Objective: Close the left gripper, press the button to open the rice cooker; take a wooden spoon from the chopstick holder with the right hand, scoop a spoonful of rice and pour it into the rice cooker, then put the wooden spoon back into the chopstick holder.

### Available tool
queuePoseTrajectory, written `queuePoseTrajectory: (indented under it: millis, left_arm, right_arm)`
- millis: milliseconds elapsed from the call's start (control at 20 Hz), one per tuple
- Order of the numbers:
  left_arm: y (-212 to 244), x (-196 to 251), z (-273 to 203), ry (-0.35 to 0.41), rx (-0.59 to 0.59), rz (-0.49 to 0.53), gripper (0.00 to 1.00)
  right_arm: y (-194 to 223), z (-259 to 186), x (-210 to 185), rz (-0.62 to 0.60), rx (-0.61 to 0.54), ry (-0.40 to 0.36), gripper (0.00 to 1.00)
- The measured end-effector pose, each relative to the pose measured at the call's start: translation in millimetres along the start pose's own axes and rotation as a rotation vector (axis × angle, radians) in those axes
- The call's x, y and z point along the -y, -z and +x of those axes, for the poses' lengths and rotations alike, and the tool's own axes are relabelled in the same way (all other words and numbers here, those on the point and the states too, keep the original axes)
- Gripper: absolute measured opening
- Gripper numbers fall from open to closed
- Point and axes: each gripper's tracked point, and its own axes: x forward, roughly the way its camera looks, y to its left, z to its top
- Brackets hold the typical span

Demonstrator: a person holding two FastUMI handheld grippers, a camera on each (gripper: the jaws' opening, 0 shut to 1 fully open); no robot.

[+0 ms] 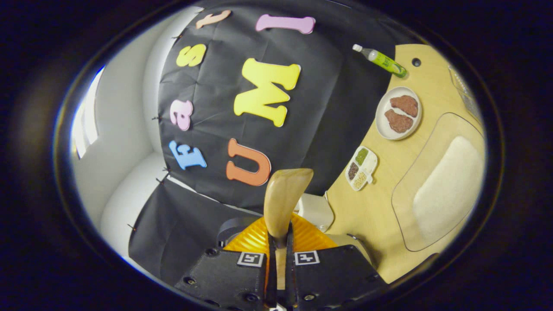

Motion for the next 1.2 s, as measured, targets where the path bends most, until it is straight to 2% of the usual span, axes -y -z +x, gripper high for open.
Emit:
queuePoseTrajectory:
  millis: [50,100,200,300,450,600,800,1000,1200]
  left_arm:
    - [-1,0,-2,0.005,0.001,-0.004,0.94]
    - [-2,1,-4,0.010,0.003,-0.009,0.94]
    - [-2,-1,-5,0.008,0.004,-0.020,0.95]
    - [-3,-1,-5,0.005,0.001,-0.017,0.95]
    - [-2,1,-12,0.008,0.010,0.014,0.94]
    - [-4,2,-13,0.009,0.018,0.018,0.94]
    - [-4,2,-15,0.006,0.030,0.012,0.94]
    - [-1,3,-15,0.001,0.020,-0.001,0.94]
    - [-1,3,-15,-0.004,0.011,-0.003,0.95]
  right_arm:
    - [10,8,-7,-0.051,-0.016,0.006,0.10]
    - [17,12,-15,-0.114,-0.016,0.001,0.12]
    - [30,21,-32,-0.221,-0.012,-0.017,0.10]
    - [45,29,-43,-0.322,-0.013,-0.018,0.12]
    - [57,36,-54,-0.436,0.006,-0.009,0.12]
    - [72,44,-46,-0.531,-0.006,0.042,0.12]
    - [77,50,-42,-0.692,0.034,0.092,0.13]
    - [92,47,-55,-0.842,0.038,0.064,0.13]
    - [109,47,-77,-1.073,0.057,0.000,0.10]
